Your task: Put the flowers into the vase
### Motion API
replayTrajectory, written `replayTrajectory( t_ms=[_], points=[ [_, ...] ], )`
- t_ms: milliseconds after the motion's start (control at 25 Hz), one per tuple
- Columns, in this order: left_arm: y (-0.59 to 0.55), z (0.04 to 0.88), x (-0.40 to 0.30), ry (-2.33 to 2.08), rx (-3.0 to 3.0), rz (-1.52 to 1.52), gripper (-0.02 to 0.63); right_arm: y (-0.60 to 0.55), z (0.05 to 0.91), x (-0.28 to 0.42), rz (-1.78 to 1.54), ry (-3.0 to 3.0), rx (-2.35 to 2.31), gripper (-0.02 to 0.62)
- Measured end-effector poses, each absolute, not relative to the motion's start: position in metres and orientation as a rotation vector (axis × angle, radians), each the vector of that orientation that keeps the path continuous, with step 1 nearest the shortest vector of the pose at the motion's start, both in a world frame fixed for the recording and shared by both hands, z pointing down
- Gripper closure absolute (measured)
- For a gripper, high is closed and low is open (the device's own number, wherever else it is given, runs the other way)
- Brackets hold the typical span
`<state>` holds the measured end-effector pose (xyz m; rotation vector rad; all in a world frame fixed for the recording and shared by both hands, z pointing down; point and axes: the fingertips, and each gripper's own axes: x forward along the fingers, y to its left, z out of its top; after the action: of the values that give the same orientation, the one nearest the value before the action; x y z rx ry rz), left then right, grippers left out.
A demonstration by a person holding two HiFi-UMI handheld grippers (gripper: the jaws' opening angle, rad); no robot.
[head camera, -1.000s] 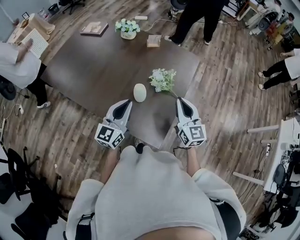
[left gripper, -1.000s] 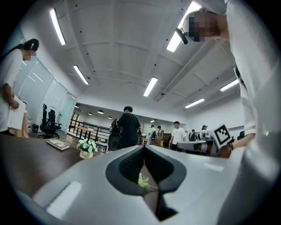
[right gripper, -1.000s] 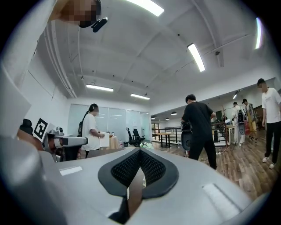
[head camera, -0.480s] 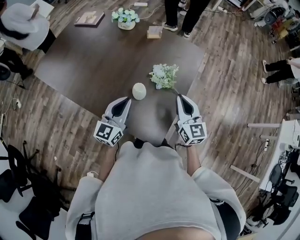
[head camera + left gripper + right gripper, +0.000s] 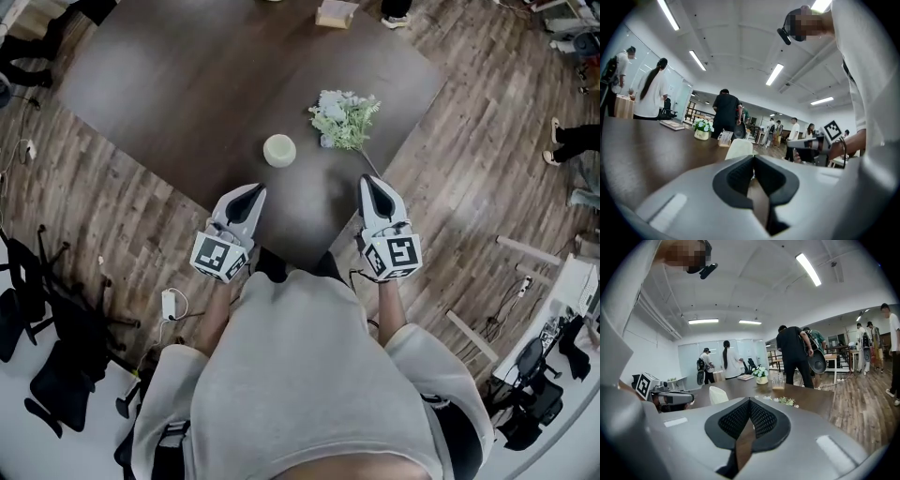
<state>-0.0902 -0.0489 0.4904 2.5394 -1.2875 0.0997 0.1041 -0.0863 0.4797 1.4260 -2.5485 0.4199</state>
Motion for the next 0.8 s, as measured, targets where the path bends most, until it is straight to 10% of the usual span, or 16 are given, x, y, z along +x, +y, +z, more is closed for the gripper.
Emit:
replayTrajectory(
  t_ms=[160,440,800],
  points=[
    [-0.054,0.518,-0.092,-1.285,2.529,0.134,0.558,-0.087,0.499,0.108,0.451,-2.514,1.407,0.597],
    [-0.086,0.56,-0.092,-1.33,2.575,0.285,0.236,-0.091,0.507,0.116,0.453,-2.468,1.402,0.597],
    [-0.123,0.573,-0.066,-1.246,2.682,0.332,0.167,-0.098,0.51,0.113,0.448,-2.459,1.397,0.597]
  ],
)
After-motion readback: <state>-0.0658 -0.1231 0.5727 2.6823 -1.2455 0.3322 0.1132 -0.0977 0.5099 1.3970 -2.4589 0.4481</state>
